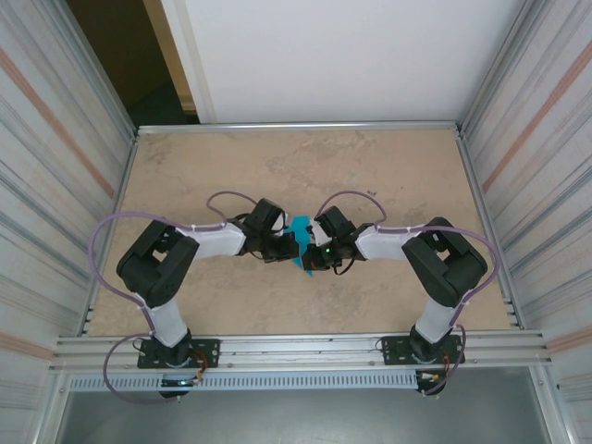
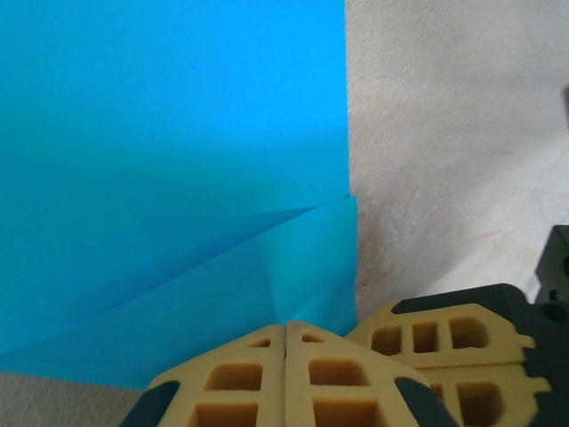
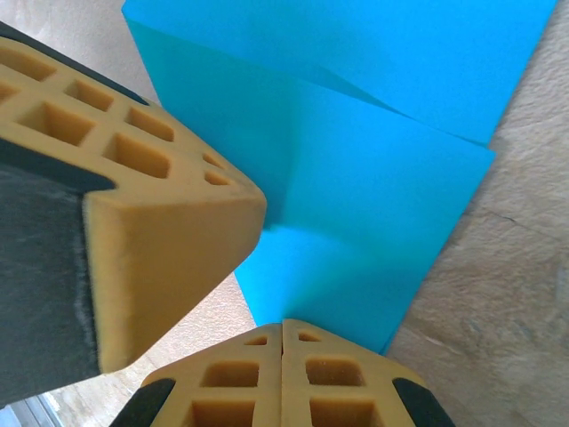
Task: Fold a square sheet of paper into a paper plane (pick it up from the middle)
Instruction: Third fold the triangle at the center of the table.
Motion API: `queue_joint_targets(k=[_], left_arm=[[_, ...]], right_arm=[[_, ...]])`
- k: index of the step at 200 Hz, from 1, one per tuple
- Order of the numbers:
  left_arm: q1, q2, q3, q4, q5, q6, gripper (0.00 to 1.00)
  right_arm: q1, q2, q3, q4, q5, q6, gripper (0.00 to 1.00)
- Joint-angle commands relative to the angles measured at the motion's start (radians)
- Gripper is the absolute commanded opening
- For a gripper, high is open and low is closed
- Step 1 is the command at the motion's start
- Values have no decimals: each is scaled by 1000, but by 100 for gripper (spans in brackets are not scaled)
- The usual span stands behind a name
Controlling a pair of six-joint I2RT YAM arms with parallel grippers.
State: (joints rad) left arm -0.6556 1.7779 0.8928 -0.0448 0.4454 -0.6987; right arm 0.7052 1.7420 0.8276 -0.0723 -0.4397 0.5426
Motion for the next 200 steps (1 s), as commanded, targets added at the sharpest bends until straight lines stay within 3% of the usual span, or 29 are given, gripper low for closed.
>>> queue_joint_targets(k=[1,61,117,156,200], left_arm=[[25,34,-23,7,16,45,5],[202,31,-152,103,30,92,6],[329,-13,-60,-71,-31,149,6],[326,-135,-41,-77,12,126,7],[224,-189,-28,-53,60,80,7]], right_arm=[[-5,46,-33,-102,44,15,0],[-12,80,-51,-162,60,28,0],[-29,89,-55,-160,29,51,0],[-33,82,-23,-156,24,51,0],[-43,76,18,-139,11,50,0]])
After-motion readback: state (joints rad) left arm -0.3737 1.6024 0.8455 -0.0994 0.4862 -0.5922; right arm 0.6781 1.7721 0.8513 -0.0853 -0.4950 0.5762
